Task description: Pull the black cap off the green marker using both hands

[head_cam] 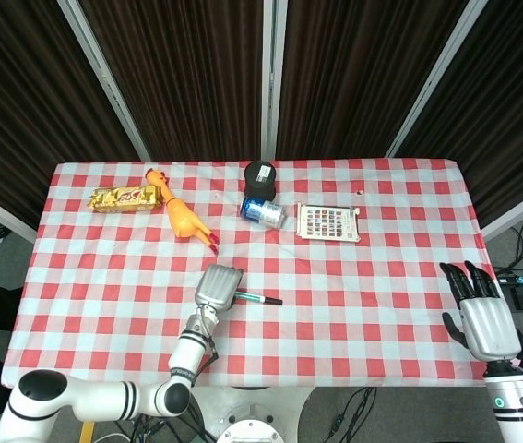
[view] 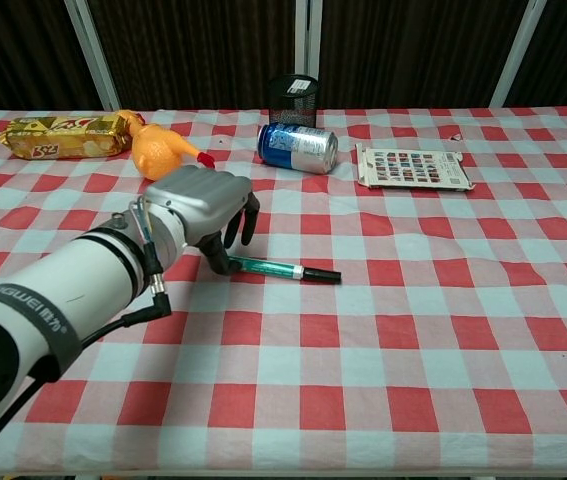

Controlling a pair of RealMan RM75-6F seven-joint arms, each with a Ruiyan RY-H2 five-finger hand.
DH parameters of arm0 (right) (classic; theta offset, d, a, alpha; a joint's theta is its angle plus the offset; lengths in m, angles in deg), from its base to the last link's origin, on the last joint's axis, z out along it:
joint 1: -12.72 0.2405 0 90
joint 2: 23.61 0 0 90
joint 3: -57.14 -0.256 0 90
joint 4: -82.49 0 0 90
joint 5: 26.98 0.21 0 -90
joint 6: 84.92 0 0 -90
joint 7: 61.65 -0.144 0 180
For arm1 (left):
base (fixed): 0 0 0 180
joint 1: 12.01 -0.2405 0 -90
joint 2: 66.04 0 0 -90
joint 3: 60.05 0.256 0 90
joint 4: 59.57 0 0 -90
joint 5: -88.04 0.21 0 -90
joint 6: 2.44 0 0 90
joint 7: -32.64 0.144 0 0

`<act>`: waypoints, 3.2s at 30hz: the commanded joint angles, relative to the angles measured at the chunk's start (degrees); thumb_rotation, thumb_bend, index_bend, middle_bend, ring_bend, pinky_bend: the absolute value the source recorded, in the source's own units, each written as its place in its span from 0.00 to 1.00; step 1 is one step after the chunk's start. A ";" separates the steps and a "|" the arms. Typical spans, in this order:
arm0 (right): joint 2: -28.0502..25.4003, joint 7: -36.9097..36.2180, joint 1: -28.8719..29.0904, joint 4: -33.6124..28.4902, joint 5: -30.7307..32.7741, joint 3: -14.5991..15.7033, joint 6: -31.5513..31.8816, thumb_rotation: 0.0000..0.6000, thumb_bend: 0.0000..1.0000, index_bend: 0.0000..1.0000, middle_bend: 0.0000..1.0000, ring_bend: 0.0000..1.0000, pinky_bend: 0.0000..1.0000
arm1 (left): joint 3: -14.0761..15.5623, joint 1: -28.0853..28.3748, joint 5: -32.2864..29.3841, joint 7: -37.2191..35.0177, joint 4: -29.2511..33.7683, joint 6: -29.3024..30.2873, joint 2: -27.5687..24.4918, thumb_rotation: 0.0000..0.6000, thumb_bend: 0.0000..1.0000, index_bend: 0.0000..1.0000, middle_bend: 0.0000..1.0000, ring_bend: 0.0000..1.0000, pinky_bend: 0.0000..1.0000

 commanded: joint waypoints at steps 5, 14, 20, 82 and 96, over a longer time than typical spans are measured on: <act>0.33 -0.26 -0.02 0.53 0.28 0.07 -0.07 1.00 0.27 0.05 0.12 0.00 0.12 | 0.31 1.18 -2.21 1.35 -0.33 -0.34 -0.18 1.00 0.29 0.50 0.52 0.88 0.83; 0.65 -0.42 0.04 0.92 0.32 0.11 -0.05 1.00 0.27 0.05 0.12 0.00 0.12 | 0.70 1.96 -3.25 1.21 -1.12 -0.23 -0.15 1.00 0.30 0.51 0.53 0.89 0.83; 0.88 -0.75 -0.12 1.38 0.47 0.22 0.09 1.00 0.27 0.05 0.12 0.00 0.12 | 1.28 2.32 -3.81 1.48 -1.37 -0.15 -0.20 1.00 0.30 0.52 0.54 0.89 0.83; 17.46 29.48 22.93 -10.01 12.84 -8.78 -14.80 1.00 0.22 0.44 0.42 0.25 0.30 | -3.35 9.77 -2.40 -2.43 12.54 2.86 -6.45 1.00 0.41 0.60 0.62 0.94 0.86; 19.55 29.18 23.85 -7.50 16.43 -7.27 -14.01 1.00 0.23 0.46 0.41 0.25 0.29 | -2.37 9.62 -4.18 -2.34 16.63 5.00 -8.88 1.00 0.41 0.60 0.62 0.94 0.86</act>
